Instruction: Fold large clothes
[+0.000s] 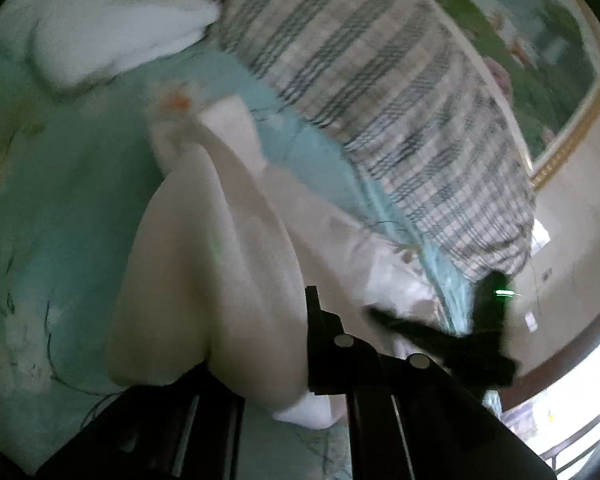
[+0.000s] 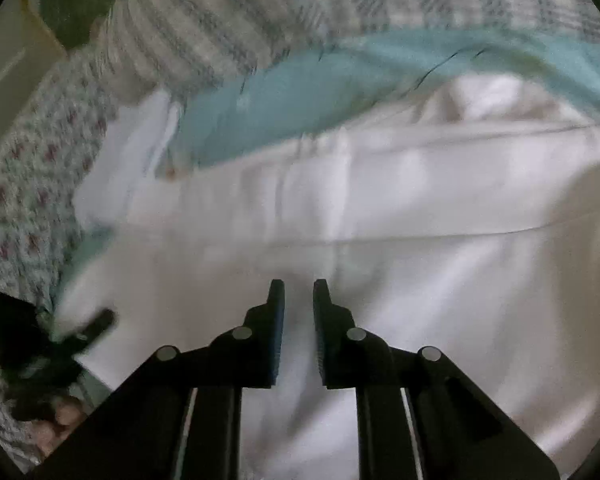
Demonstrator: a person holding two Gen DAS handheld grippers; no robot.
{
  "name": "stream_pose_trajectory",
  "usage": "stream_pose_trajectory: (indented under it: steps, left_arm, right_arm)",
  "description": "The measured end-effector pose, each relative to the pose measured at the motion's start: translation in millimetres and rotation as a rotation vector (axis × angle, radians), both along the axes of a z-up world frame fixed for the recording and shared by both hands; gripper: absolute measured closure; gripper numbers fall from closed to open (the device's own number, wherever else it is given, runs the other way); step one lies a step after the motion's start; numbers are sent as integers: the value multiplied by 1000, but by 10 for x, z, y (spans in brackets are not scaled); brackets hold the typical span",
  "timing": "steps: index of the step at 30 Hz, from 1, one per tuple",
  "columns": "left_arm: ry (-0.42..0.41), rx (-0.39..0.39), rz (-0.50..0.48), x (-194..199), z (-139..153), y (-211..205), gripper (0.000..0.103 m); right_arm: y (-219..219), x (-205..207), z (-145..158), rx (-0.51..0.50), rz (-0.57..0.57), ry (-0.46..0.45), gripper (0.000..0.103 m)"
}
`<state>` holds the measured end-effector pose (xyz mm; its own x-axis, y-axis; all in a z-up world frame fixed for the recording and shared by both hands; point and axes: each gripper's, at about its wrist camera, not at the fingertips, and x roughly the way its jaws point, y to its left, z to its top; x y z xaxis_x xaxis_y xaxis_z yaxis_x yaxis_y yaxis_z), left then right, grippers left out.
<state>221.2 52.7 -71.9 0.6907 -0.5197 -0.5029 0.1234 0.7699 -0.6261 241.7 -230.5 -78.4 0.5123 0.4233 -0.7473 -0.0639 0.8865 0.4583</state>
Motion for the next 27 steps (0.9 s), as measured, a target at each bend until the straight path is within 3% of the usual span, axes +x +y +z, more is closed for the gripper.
stream_pose_trajectory:
  steps: [2, 4, 8, 11, 13, 15, 16, 17, 20, 22, 27]
  left_arm:
    - [-50, 32, -43, -19, 184, -148, 97]
    - [-99, 63, -97, -34, 355, -341, 97]
    - [-180, 127, -232, -55, 602, -864, 97]
    - [-220, 227, -324, -82, 682, -1322, 97]
    - [-231, 295, -380, -82, 648, -1630, 97]
    - [-243, 362, -422, -87, 549, -1916, 97]
    - [-248, 399, -443, -98, 490, -2048, 97]
    - [-257, 456, -472, -122, 395, -2212, 97]
    - [-278, 641, -541, -203, 57, -2623, 97]
    - [-281, 717, -569, -237, -105, -2772, 97]
    - [-311, 786, -600, -312, -182, -2861, 96]
  right_arm:
    - [143, 68, -184, -34, 42, 43, 89]
    - [142, 57, -212, -25, 41, 22, 89]
    - [-24, 58, -232, 86, 53, 54, 89]
    - [-348, -4, -202, 270, 42, 87, 88]
    - [-788, -104, -149, 443, -43, 61, 88]
    - [-1213, -204, -123, 589, -127, 19, 68]
    - [-1500, -288, -116, 675, -186, -14, 38]
    - [-1668, -342, -100, 706, -219, -39, 18]
    - [-1919, -395, -38, 712, -216, -62, 16]
    - [-1927, -352, -63, 725, -176, -37, 15]
    - [-1882, -251, -139, 712, -112, 0, 14]
